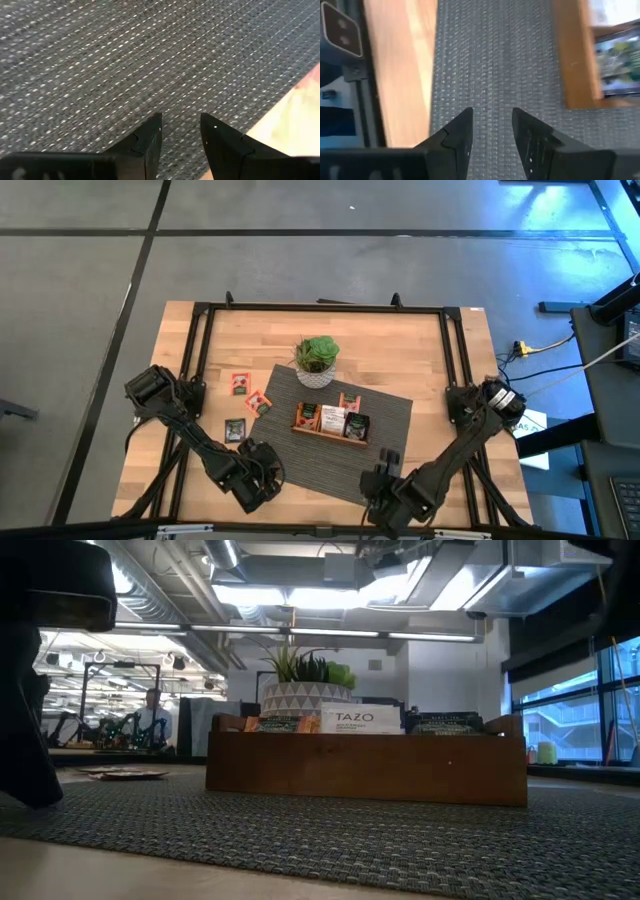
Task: Pick & Place Tea
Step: Put the violet tea bag into the right section of the wooden organizer
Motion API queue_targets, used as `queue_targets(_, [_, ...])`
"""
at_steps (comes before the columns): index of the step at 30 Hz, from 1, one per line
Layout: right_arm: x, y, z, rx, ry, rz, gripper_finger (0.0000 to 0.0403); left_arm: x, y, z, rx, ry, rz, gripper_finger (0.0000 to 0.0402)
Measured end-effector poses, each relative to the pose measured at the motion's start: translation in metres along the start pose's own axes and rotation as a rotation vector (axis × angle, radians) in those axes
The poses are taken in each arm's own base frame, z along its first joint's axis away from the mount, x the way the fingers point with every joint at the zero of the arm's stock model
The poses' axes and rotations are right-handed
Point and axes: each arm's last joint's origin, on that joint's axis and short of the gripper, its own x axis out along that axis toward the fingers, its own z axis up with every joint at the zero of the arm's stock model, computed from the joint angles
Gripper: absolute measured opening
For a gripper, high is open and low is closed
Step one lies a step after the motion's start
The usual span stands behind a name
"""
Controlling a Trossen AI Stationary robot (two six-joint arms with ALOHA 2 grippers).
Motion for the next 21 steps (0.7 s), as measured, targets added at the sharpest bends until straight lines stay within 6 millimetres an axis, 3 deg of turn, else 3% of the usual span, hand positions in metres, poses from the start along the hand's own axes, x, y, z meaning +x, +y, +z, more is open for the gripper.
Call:
queue_targets(6, [0.029, 0.001, -0.024, 0.029, -0.011, 0.07, 0.014, 0.003, 0.002, 0.001, -0.016, 0.024, -0.012, 0.013])
queue_targets(15, [0.059, -0.026, -0.056, 0.101, 0.104, -0.028, 0.014, -0.001, -0.003, -0.006, -0.066, 0.021, -0.061, 0.013])
queue_targets(21, [0.068, -0.039, -0.068, 0.141, 0.119, -0.073, 0.014, -0.001, -0.01, -0.007, -0.1, 0.034, -0.126, 0.013])
